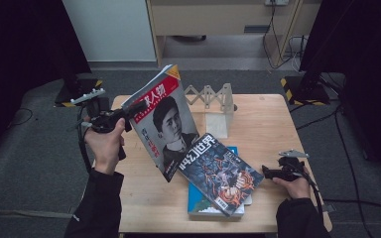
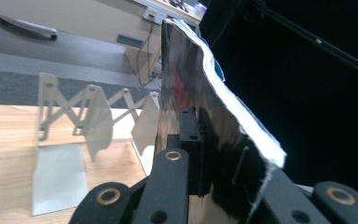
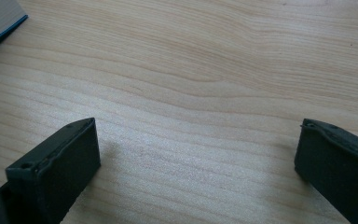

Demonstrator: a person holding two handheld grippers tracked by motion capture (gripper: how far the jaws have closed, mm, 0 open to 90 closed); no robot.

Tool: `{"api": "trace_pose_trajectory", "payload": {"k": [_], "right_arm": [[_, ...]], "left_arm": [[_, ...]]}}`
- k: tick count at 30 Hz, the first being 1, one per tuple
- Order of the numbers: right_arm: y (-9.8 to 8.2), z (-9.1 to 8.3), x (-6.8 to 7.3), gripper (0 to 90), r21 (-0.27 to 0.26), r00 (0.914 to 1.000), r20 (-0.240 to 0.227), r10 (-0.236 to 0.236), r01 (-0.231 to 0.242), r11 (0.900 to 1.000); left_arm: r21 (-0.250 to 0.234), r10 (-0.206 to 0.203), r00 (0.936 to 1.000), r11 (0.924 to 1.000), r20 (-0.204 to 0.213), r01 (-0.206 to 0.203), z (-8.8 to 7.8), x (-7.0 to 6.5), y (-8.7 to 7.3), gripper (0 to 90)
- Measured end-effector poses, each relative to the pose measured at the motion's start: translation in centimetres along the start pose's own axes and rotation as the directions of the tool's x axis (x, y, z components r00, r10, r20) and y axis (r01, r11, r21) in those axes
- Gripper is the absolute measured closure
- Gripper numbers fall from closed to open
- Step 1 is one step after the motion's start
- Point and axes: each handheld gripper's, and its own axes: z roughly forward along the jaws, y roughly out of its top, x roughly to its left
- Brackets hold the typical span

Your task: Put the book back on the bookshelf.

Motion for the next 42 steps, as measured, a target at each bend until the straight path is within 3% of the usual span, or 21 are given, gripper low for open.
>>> {"api": "trace_pose_trajectory", "payload": {"k": [10, 21, 26, 33, 42], "right_arm": [[0.0, 0.0, 0.0, 0.3, 0.000, 1.0000, 0.000, 0.000, 0.000, 1.000], [0.0, 0.0, 0.0, 0.2, 0.000, 1.0000, 0.000, 0.000, 0.000, 1.000], [0.0, 0.0, 0.0, 0.3, 0.001, 1.0000, -0.002, -0.002, 0.002, 1.000], [0.0, 0.0, 0.0, 0.3, 0.000, 1.0000, 0.000, 0.000, 0.000, 1.000], [0.0, 0.0, 0.0, 0.3, 0.000, 1.0000, 0.000, 0.001, -0.001, 1.000]], "left_arm": [[-0.073, 0.001, 0.9977, 0.9973, -0.067, -0.006, -1.7, 1.5, 1.6, 85.8], [-0.088, 0.010, 0.9905, 0.9959, -0.137, -0.022, -1.7, 2.6, 2.4, 85.8], [-0.102, 0.023, 0.9847, 0.9939, -0.173, -0.042, -1.3, 3.0, 2.7, 85.8], [-0.110, 0.070, 0.9683, 0.9890, -0.240, -0.099, 0.2, 3.1, 2.5, 85.8], [-0.109, 0.078, 0.9606, 0.9879, -0.267, -0.111, 2.0, 3.8, 2.4, 85.8]]}}
